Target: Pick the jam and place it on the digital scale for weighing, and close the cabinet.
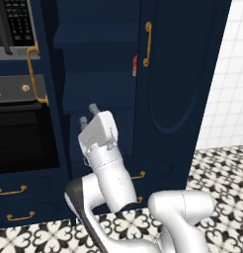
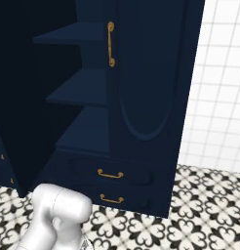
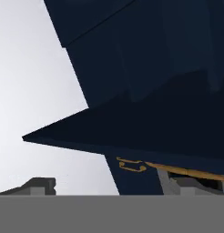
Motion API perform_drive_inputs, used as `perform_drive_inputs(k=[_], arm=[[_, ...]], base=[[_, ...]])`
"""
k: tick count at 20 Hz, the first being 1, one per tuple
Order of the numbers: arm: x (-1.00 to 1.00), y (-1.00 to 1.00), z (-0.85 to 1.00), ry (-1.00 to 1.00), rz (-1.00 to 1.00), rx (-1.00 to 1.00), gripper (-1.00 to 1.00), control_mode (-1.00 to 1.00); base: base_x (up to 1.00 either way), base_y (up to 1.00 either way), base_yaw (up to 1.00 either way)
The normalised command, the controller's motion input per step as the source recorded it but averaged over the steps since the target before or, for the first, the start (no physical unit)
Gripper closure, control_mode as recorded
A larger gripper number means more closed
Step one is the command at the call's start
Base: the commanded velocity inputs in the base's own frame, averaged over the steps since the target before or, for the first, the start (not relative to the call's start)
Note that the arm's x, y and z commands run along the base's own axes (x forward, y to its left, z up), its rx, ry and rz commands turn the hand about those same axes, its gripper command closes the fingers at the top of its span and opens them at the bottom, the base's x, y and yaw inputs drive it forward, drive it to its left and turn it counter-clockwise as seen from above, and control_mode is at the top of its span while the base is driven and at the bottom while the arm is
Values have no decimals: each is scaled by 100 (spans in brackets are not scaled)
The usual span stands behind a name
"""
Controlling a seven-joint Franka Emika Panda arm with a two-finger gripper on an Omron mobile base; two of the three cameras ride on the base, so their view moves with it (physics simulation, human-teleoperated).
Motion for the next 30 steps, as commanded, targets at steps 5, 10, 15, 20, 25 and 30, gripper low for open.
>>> perform_drive_inputs(k=[5,10,15,20,25,30], arm=[[-80,100,-2,-23,0,-20,-100,-100],[-25,100,-16,8,-1,0,-100,-100],[7,100,-41,34,-25,4,-100,-100],[11,100,-49,32,-38,5,-100,-100],[1,100,-60,16,-42,0,-100,-100],[0,100,-75,17,-35,0,-100,-100]], base=[[0,0,0],[0,0,0],[0,0,0],[0,0,0],[0,0,0],[0,0,0]])
